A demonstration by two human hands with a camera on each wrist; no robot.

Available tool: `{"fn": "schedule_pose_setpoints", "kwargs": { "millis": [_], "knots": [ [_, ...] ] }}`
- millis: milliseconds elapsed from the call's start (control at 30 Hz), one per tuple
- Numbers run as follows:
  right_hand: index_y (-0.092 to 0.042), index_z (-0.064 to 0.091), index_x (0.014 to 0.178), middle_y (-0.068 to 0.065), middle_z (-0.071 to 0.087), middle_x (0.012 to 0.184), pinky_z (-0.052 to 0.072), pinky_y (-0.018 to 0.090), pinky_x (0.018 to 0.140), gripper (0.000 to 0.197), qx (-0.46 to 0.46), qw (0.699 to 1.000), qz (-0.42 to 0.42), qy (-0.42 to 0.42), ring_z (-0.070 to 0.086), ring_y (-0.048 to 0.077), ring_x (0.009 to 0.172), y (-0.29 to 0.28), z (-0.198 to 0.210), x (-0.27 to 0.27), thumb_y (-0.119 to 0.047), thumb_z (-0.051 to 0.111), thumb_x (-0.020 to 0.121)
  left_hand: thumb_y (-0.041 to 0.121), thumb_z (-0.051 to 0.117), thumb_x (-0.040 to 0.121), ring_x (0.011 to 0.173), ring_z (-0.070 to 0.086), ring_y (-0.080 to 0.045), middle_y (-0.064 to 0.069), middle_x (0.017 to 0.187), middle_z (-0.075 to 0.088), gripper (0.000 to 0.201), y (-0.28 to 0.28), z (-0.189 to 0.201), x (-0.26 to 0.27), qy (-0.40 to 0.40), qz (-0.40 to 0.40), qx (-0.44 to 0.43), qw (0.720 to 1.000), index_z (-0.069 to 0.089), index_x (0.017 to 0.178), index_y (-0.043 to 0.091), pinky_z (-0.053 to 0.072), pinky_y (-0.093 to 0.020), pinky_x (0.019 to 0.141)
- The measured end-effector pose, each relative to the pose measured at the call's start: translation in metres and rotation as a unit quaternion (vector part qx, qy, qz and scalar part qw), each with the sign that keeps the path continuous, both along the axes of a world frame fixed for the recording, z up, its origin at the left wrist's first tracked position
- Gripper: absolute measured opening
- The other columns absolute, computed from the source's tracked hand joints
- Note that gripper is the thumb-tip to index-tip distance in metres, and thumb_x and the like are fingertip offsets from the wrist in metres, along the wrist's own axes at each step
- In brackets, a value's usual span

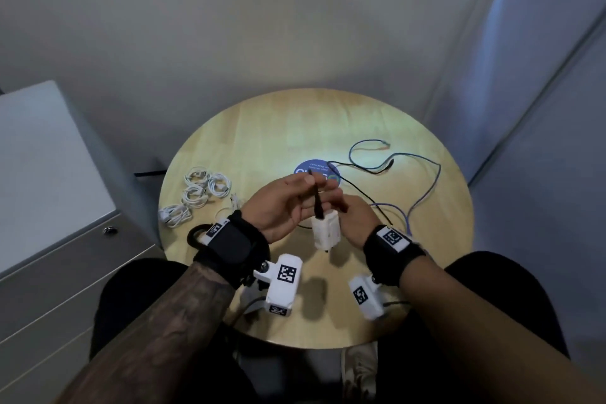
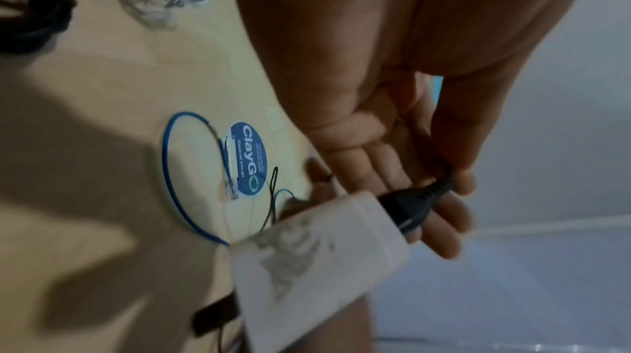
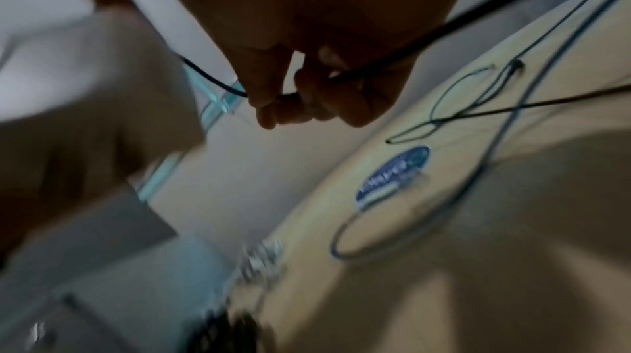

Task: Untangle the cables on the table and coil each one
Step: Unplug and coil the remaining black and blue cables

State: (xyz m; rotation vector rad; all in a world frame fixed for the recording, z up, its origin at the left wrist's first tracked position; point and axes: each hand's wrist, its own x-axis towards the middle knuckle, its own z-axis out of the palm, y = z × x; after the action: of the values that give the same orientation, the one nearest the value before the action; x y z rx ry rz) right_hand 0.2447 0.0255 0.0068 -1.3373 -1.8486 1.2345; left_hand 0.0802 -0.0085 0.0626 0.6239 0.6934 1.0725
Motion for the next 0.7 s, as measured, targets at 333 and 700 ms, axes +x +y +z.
{"fn": "schedule_pose_setpoints", "kwargs": {
  "millis": [333,700],
  "knots": [
    [-0.021,0.075,0.08,0.015,0.069,0.075,0.043,0.032,0.059,0.019,-0.13,0.981,0.112,-0.089,0.052,0.018,0.056,-0.024,-0.019,-0.002,-0.029,0.062,0.091,0.01,0.04,0.103,0.086,0.074,-0.017,-0.007,0.091,0.076,0.017,0.017,-0.053,-0.016,-0.1,0.272,-0.07,0.955,0.057,0.101,0.008,0.06,-0.027,0.077],
    [0.0,0.07,0.079,-0.017,0.059,0.05,0.035,0.005,0.051,0.016,-0.027,0.998,0.003,0.065,0.05,-0.006,0.046,-0.023,0.042,0.014,0.001,0.06,0.091,0.003,0.055,0.096,0.075,0.068,-0.024,-0.01,0.081,0.071,0.014,0.002,-0.072,0.002,0.173,0.176,0.025,0.969,0.068,0.095,-0.002,0.055,-0.031,0.073]
  ]
}}
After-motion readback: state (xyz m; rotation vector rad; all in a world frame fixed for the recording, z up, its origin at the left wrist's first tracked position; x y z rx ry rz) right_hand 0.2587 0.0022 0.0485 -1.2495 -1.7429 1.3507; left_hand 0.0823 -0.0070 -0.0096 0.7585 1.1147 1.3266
